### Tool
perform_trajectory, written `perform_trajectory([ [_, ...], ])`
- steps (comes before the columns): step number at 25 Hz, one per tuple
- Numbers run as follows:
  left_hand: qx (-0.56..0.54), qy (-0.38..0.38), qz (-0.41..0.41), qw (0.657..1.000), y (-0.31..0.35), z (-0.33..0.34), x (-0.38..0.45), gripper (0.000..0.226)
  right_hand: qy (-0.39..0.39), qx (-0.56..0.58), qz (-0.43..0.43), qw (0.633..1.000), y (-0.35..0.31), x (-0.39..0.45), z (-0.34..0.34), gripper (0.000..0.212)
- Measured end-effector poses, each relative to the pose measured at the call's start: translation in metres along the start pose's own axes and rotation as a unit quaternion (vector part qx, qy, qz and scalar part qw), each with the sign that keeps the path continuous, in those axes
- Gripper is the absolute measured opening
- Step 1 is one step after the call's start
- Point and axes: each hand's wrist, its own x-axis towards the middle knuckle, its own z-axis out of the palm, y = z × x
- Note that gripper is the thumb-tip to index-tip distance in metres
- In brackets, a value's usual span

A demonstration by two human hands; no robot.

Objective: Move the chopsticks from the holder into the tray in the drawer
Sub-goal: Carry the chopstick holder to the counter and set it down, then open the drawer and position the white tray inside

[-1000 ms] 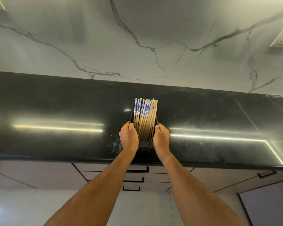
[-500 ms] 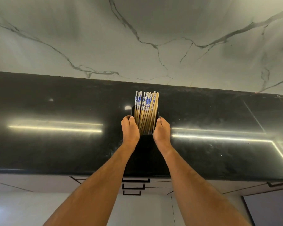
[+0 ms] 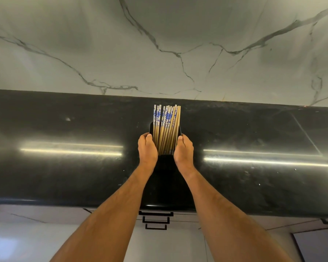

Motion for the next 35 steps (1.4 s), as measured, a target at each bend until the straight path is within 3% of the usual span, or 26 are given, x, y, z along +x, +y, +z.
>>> perform_trajectory([
  [4, -0.003, -0.028, -0.012, 1.000, 0.008, -0.003, 0.002, 0.035, -0.021, 0.011, 0.010, 1.000, -0.005, 0.001, -0.005, 0.034],
  [8, 0.029, -0.021, 0.060, 0.998, 0.011, -0.018, -0.006, 0.021, -0.037, -0.038, -0.060, 0.997, -0.001, -0.007, -0.013, 0.035],
  [12, 0.188, -0.019, 0.156, 0.970, -0.001, -0.053, -0.028, 0.047, -0.021, -0.169, -0.083, 0.982, 0.015, -0.041, -0.021, 0.050],
  [16, 0.334, -0.015, 0.264, 0.905, -0.017, -0.087, -0.063, 0.049, -0.001, -0.275, -0.127, 0.953, 0.027, -0.085, -0.037, 0.055],
  [23, 0.521, -0.060, 0.414, 0.745, -0.070, -0.141, -0.129, 0.048, -0.033, -0.439, -0.256, 0.861, 0.062, -0.170, -0.054, 0.050],
  [27, 0.550, -0.115, 0.419, 0.714, -0.114, -0.155, -0.153, 0.050, -0.077, -0.471, -0.305, 0.824, 0.101, -0.207, -0.060, 0.045],
  [30, 0.579, -0.155, 0.418, 0.682, -0.151, -0.159, -0.159, 0.049, -0.129, -0.508, -0.292, 0.800, 0.130, -0.217, -0.059, 0.043],
  [35, 0.613, -0.201, 0.334, 0.688, -0.186, -0.144, -0.143, 0.050, -0.173, -0.552, -0.245, 0.778, 0.164, -0.196, -0.047, 0.037],
])
